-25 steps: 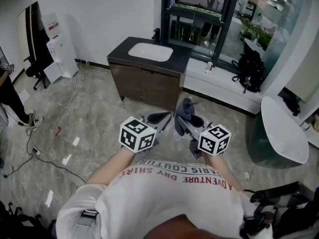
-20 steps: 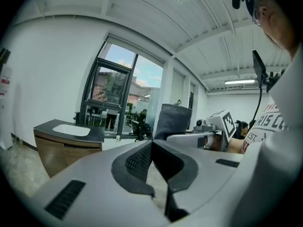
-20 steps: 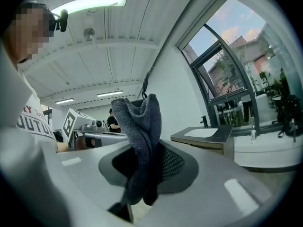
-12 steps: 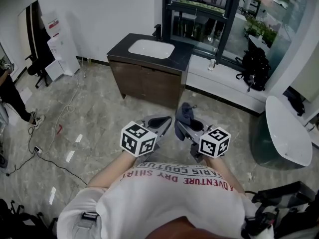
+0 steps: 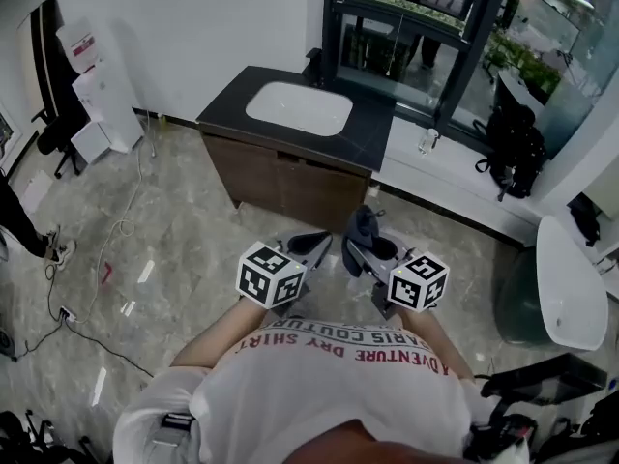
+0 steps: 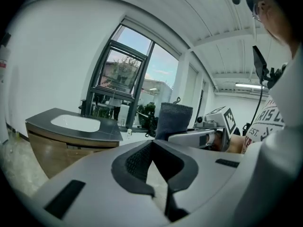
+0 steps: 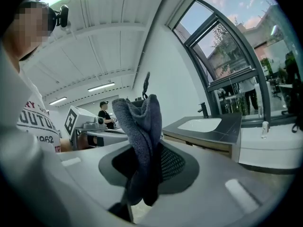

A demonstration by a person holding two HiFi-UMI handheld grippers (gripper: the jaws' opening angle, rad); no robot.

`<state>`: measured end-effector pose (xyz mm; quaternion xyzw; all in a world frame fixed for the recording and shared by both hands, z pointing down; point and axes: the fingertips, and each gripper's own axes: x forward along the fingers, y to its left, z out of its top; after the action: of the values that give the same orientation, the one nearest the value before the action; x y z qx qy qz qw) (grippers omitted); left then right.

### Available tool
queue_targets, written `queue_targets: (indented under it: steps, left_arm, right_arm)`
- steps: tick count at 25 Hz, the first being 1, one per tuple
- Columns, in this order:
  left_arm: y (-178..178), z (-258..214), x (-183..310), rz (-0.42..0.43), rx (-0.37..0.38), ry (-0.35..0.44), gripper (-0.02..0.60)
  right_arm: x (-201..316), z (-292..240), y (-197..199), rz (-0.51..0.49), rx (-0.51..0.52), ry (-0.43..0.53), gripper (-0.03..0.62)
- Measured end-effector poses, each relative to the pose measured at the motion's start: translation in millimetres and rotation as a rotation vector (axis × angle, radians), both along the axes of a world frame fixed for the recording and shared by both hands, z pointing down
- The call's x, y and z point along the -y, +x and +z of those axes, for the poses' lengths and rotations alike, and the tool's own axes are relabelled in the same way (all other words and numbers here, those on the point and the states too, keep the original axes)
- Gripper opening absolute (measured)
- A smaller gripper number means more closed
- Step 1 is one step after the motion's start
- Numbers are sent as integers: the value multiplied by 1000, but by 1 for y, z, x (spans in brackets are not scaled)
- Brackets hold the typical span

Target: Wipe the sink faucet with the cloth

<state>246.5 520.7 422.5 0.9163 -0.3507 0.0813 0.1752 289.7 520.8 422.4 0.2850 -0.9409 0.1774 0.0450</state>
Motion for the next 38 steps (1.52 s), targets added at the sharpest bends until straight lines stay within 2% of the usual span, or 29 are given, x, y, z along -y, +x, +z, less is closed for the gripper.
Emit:
queue_targets:
  steps: [5, 9, 13, 20, 25, 28, 31, 34, 38]
  left_arm:
    - [-78, -24, 151, -34, 30, 36, 1]
    - [-122, -51, 237, -61, 28, 78, 2]
    - [-134, -52, 293, -49, 16, 89, 2]
    - [-142, -21, 392, -38, 16, 59, 1]
    - [-154, -4, 512, -72, 10, 15, 2]
    - [-157, 5, 584, -78, 29, -23, 2]
    - [-159, 0, 649, -78, 32, -19, 2]
    - [-163, -7, 688, -63, 23, -16, 0]
    - [-169, -2, 719, -13, 29, -51, 2]
  right_arm:
    - [147, -20, -62, 13, 2, 13, 78]
    - [229, -44, -93, 29, 8, 64, 78]
    - [285, -42, -107, 25, -15, 90, 78]
    - [389, -16, -133, -31, -16, 68, 78]
    - [503, -4, -151, -84, -24, 51, 78]
    - [573, -1, -152, -82, -17, 28, 78]
    - [637, -4, -154, -75, -19, 30, 78]
    - [678, -8, -160, -60, -35, 39, 78]
    - [711, -11, -169, -23, -42, 23, 78]
